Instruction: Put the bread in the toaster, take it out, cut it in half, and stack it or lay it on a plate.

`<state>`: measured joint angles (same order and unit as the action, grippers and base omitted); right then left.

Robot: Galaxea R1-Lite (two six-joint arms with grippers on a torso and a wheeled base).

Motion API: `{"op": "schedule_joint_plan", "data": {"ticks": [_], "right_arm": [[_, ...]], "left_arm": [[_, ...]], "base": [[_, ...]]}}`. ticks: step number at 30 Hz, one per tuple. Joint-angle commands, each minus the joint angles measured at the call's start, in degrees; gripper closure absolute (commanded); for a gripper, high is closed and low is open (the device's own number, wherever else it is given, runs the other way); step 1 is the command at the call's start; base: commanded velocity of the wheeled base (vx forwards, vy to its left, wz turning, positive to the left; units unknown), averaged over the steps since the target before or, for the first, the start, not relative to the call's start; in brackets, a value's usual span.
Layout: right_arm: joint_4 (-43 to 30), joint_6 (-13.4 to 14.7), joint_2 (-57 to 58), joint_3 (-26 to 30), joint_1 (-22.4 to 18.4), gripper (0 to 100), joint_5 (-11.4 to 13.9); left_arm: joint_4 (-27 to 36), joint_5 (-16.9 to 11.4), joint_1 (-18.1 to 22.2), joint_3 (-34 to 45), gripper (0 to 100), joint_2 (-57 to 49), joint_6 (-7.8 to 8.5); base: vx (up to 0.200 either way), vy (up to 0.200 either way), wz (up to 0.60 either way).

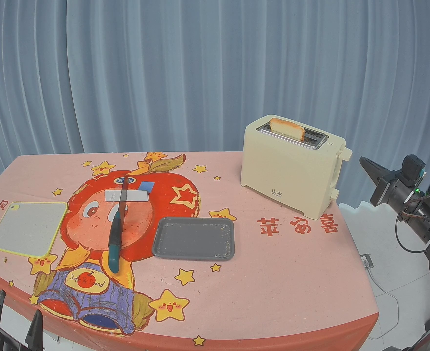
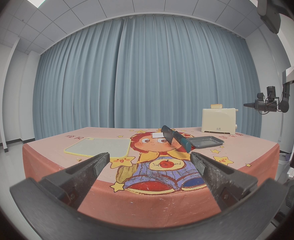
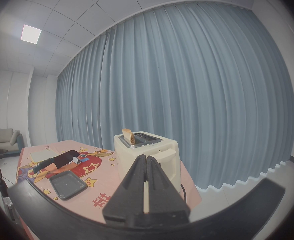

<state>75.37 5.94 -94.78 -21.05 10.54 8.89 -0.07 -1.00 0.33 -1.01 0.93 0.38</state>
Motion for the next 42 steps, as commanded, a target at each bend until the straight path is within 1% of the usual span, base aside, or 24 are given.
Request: {"op": "schedule_joint_plan", "data": {"ticks": [1, 4, 20, 34, 42], "right_arm": [[0.04, 0.13, -0.05, -1.18, 0.0, 100, -0.1], [0.04, 0.04, -0.23, -1.45, -0.53, 100, -0.01], [0.04, 0.48, -0.76, -3.73, -0.53, 100, -0.19], [0.04, 0.57, -3.22, -6.72, -0.79, 100, -0.63], [0.04, 0.57, -4.36, -7.6, -0.96, 100, -0.45]], "left_arm": [[-0.01, -0.06, 0.02, 1.01, 0, -0.84, -0.03], [-0.01, 0.03, 0.02, 1.01, 0, -0.84, 0.06], [-0.01, 0.03, 0.02, 1.01, 0, -0.84, -0.03], [-0.01, -0.06, 0.02, 1.01, 0, -0.84, 0.06], [-0.01, 0.03, 0.02, 1.01, 0, -0.84, -0.03]], "base": [[0.0, 0.0, 0.0], [0.0, 0.0, 0.0], [0.0, 0.0, 0.0], [0.0, 0.0, 0.0], [0.0, 0.0, 0.0]]}}
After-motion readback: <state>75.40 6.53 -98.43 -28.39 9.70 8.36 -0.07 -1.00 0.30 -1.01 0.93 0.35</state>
